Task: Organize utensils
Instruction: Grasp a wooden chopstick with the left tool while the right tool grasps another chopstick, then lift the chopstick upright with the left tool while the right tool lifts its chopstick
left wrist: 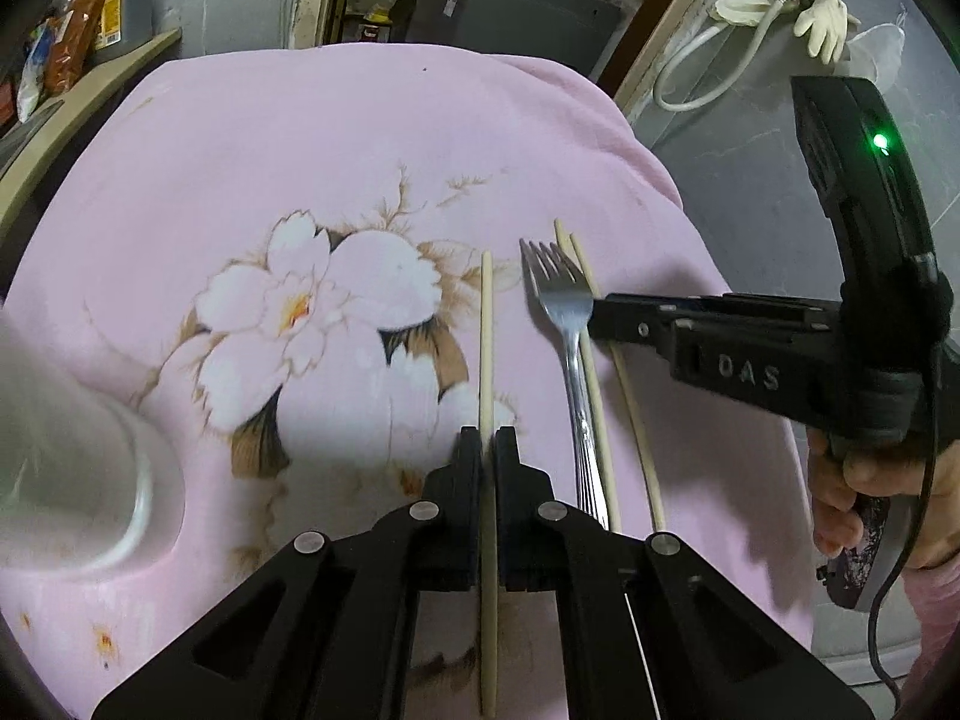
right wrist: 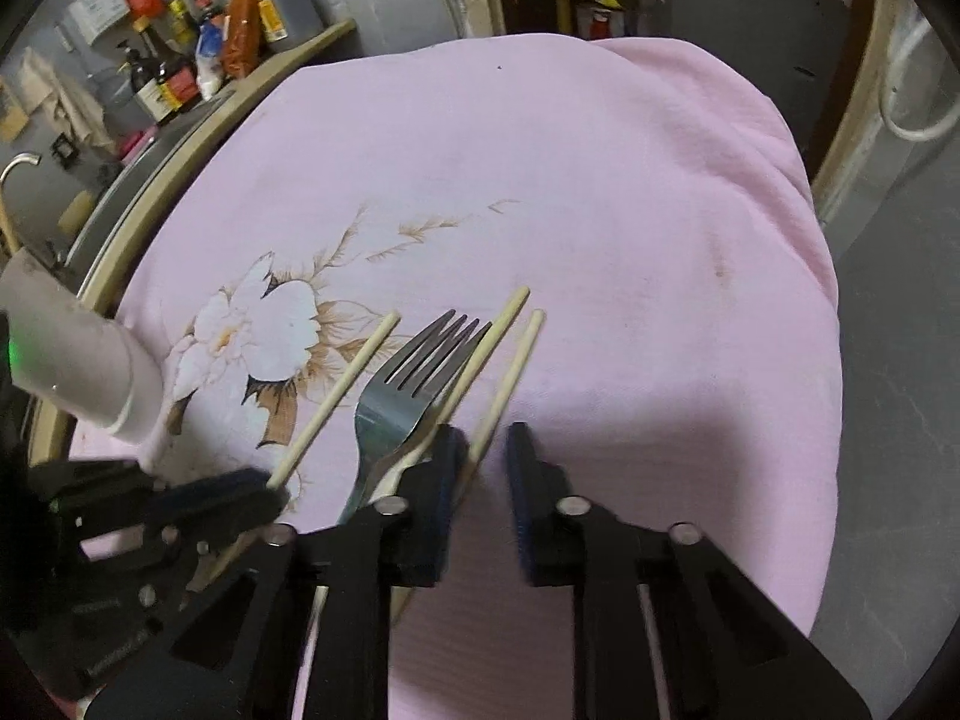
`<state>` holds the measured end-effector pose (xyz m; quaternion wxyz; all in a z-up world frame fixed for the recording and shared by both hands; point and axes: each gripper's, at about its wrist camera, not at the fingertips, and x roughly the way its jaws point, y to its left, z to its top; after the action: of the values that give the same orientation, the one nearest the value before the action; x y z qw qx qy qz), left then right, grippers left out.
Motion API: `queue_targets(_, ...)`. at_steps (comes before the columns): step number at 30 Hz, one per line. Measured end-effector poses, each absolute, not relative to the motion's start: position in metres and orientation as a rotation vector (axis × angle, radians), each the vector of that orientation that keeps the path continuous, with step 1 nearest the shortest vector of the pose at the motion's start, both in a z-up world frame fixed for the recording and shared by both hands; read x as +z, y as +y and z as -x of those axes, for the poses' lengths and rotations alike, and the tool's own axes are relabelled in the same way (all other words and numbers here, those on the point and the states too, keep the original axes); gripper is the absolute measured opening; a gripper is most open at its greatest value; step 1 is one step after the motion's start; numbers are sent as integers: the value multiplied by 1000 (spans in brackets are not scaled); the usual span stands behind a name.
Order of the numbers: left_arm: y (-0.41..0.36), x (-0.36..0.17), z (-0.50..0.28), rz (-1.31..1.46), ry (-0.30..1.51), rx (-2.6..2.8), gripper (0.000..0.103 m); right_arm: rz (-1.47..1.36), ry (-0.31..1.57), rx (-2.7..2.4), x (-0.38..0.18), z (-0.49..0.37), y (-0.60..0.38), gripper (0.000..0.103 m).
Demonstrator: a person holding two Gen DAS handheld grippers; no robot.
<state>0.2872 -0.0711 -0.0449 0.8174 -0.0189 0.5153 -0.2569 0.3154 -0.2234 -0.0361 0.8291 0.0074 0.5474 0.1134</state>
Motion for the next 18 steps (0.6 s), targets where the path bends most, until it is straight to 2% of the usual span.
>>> queue_targets(6,-63,-37,-268,66,1079,-571,2,-144,1116,214,-33,-301,-233,3)
queue_targets(10,-56,-30,-253,88,1021,-579,2,-284,1048,254,-31,-278,-248,3)
queue_targets(14,-53,-21,-237,98,926,-588,2,-249,903,266,-21,-244,-245,3)
queue_targets(18,-46,-3,-213,97,747,-595,2,-181,688,257,-5,-200,-239,3)
